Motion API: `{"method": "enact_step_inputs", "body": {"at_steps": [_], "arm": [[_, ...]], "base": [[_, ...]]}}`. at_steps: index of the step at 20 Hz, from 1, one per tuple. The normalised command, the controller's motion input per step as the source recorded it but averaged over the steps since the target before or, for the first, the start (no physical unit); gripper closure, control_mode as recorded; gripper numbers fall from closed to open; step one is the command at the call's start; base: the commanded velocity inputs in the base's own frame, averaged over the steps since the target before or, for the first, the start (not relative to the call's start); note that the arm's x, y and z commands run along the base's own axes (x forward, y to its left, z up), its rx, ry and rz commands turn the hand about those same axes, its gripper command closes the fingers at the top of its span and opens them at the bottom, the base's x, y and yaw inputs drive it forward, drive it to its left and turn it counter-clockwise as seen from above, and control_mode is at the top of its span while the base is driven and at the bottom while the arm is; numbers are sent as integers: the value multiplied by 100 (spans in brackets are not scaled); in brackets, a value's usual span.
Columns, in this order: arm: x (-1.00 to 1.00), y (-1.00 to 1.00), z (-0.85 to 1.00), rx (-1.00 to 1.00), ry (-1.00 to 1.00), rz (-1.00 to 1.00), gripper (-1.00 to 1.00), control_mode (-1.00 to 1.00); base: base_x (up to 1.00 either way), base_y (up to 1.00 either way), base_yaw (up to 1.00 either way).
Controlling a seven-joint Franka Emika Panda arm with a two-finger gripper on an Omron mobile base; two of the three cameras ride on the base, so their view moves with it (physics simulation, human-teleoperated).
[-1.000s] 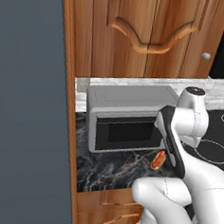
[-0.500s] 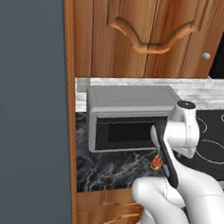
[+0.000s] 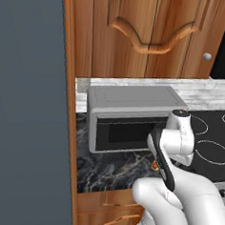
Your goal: Store the hot dog in the freezer for long-term storage. Close the freezer door after placing the cooked food.
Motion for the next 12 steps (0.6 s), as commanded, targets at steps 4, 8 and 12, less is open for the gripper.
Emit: {"method": "enact_step_inputs", "body": {"at_steps": [4, 8, 12], "arm": [[11, 0, -25, 0, 5, 0, -100, -100], [10, 0, -19, 0, 3, 0, -100, -100], [16, 0, -16, 0, 4, 0, -100, -100]], "base": [[0, 0, 0], [0, 0, 0], [0, 0, 0]]}}
